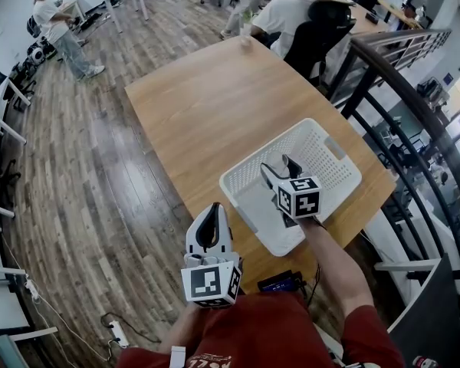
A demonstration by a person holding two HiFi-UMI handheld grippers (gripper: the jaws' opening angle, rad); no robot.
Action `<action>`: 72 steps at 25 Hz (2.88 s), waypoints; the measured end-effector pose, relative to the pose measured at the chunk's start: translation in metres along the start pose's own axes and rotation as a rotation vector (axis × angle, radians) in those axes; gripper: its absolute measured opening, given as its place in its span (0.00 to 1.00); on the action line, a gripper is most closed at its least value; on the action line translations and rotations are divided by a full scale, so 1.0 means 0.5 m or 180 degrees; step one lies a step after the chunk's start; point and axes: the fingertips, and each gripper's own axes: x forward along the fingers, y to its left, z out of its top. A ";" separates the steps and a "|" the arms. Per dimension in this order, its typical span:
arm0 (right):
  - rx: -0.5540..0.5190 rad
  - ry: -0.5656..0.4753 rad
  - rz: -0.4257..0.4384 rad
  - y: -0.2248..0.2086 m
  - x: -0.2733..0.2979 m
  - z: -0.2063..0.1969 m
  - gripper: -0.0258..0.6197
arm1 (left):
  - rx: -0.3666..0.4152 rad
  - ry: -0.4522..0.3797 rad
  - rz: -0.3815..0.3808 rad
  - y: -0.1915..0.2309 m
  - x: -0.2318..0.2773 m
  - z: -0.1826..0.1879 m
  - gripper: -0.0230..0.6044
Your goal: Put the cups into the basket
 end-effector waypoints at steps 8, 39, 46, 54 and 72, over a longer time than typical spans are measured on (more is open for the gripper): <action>-0.0052 0.0294 0.0030 -0.002 0.026 -0.026 0.48 | -0.0018 0.0007 -0.0006 0.000 0.001 -0.003 0.05; -0.0009 0.1206 -0.0030 -0.035 0.093 -0.148 0.48 | -0.0039 0.0070 -0.0025 -0.003 0.013 -0.021 0.05; 0.0006 0.1233 0.0006 -0.034 0.090 -0.151 0.48 | -0.0043 0.0073 -0.0046 -0.010 0.012 -0.022 0.05; -0.0088 0.1328 0.0047 -0.027 0.084 -0.158 0.48 | -0.0061 0.0087 -0.0050 -0.010 0.013 -0.028 0.05; -0.0300 0.1378 0.0153 0.002 0.078 -0.162 0.48 | -0.0049 0.0102 -0.0057 -0.013 0.008 -0.030 0.05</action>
